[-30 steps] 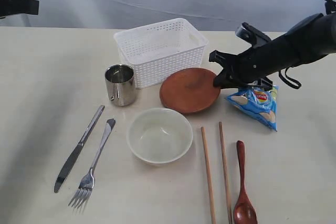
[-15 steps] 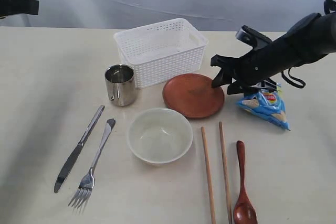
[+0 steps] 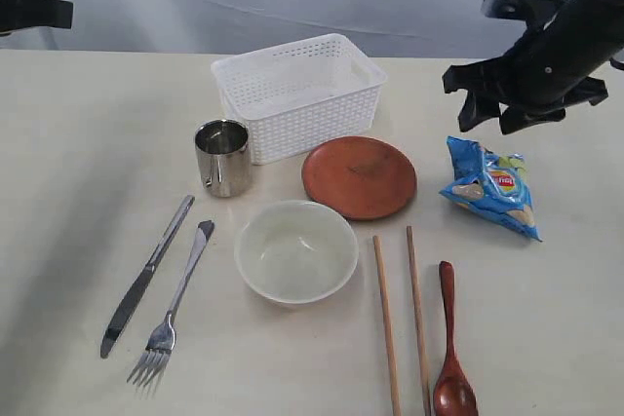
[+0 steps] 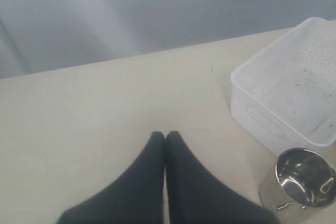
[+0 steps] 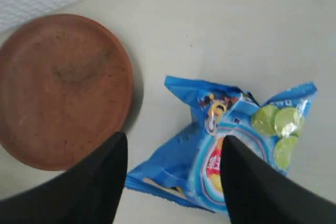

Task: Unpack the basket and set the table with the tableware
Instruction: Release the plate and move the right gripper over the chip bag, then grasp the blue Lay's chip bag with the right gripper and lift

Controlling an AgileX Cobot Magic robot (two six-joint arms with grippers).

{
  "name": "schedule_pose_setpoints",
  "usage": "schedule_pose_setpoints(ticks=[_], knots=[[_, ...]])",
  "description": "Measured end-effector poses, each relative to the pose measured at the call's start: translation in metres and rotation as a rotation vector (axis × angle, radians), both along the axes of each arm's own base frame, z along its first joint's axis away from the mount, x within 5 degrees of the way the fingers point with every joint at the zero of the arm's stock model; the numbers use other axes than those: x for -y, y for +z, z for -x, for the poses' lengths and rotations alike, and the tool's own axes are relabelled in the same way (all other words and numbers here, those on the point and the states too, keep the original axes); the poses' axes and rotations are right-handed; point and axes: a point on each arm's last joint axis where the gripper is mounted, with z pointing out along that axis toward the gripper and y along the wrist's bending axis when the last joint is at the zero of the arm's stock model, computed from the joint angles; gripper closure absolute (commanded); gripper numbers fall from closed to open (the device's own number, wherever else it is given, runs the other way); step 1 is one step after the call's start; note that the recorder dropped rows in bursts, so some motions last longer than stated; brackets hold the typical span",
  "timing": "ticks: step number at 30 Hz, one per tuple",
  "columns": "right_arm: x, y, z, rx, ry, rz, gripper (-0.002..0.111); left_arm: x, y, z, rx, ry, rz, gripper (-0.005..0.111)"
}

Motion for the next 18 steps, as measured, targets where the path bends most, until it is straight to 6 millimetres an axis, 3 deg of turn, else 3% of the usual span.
schedule_pose_setpoints(ticks=[10,18], knots=[[0.004,-0.033,0.016,-0.024,-0.034,0.023,0.057,0.000,0.000,0.000,0.000,0.000,0.000,0.106],[0.005,-0.038,0.011,0.025,-0.052,0.021,0.057,0.000,0.000,0.000,-0.004,-0.001,0.000,0.106]])
